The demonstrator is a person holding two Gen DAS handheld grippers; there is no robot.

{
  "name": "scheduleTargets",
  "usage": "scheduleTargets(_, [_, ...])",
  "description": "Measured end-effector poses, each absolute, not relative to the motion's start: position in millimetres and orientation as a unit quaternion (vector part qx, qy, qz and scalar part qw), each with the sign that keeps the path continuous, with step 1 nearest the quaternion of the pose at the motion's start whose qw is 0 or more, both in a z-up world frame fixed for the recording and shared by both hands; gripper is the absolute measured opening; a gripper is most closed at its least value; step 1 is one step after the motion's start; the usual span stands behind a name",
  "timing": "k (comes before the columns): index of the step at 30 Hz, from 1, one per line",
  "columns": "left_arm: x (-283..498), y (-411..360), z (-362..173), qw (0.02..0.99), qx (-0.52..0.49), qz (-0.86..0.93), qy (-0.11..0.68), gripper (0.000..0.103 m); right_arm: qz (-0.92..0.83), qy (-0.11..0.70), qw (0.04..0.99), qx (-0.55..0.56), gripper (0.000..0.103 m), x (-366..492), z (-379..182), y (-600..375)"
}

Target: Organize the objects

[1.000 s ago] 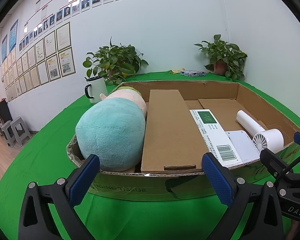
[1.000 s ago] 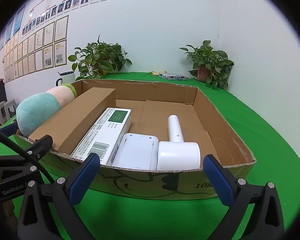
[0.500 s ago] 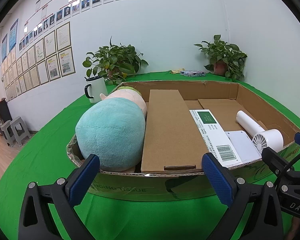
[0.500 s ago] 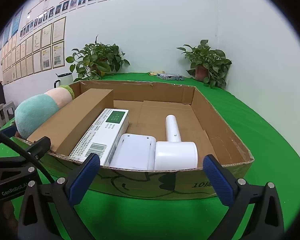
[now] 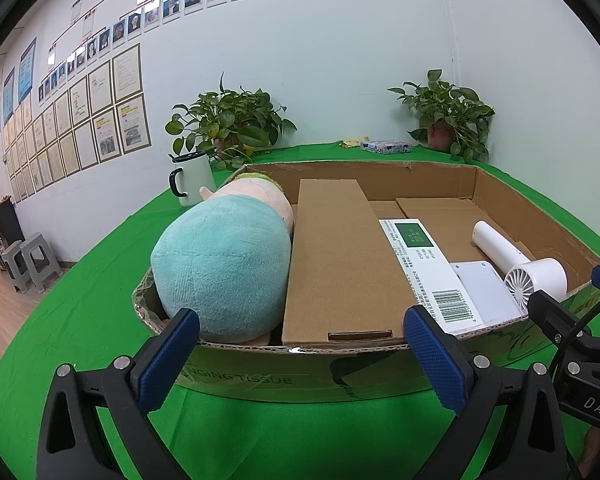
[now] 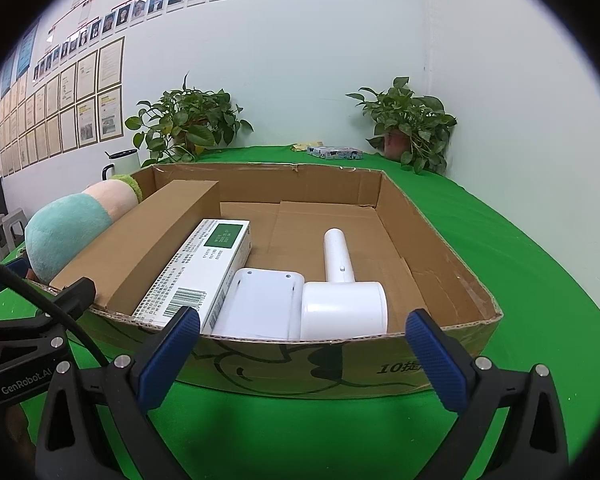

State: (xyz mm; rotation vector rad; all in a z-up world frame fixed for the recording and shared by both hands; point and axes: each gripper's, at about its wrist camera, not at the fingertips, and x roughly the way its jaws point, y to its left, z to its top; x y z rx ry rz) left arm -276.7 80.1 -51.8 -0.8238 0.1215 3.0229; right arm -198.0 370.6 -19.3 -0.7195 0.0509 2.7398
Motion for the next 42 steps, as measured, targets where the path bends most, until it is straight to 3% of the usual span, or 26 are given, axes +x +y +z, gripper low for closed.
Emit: scheduleTargets(42, [-281.2,86.4,-55.4,0.001,-0.263,0.964,0.04,0.103,0.954,0.019,0.161,-0.251,0.103,-197.4,-20.1,375.3])
